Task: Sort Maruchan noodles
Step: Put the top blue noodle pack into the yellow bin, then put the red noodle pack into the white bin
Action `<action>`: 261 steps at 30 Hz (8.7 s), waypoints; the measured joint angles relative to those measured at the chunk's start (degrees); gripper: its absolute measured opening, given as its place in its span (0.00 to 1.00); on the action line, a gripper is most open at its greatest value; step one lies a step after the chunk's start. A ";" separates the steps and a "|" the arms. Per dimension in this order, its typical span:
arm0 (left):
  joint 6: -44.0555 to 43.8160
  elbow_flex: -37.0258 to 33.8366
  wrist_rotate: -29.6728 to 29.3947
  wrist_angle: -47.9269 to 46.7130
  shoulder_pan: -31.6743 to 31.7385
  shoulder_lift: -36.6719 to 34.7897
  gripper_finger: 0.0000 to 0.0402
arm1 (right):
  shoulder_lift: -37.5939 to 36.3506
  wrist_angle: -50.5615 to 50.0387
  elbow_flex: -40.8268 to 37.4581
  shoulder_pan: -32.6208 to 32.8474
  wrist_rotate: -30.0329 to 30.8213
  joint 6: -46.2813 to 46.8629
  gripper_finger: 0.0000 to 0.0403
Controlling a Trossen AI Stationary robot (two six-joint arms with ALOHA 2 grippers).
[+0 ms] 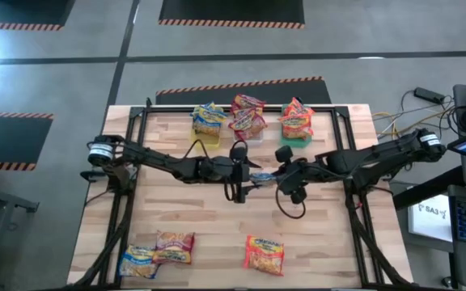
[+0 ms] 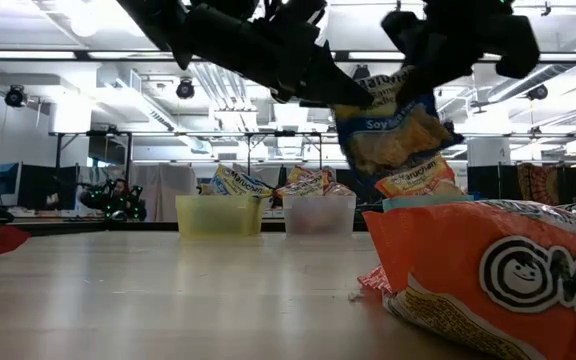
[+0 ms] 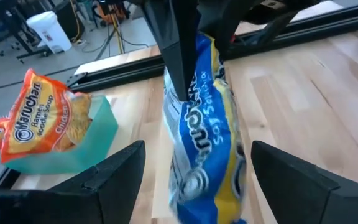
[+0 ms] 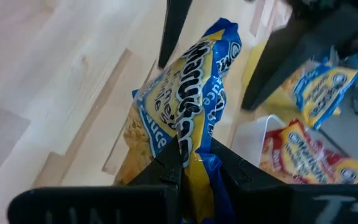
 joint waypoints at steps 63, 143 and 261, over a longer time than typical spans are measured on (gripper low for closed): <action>-9.96 -0.11 2.66 -13.12 7.91 -1.30 0.07 | 1.11 -21.16 14.58 -7.55 -6.50 22.69 0.27; -1.36 -8.48 -9.30 -33.14 34.10 -10.20 0.43 | -4.02 -15.08 -1.69 -9.02 7.17 27.96 0.22; -141.80 -6.86 -25.64 -66.86 -59.09 -5.03 0.84 | -4.04 -14.40 -1.69 -9.01 7.13 28.01 0.18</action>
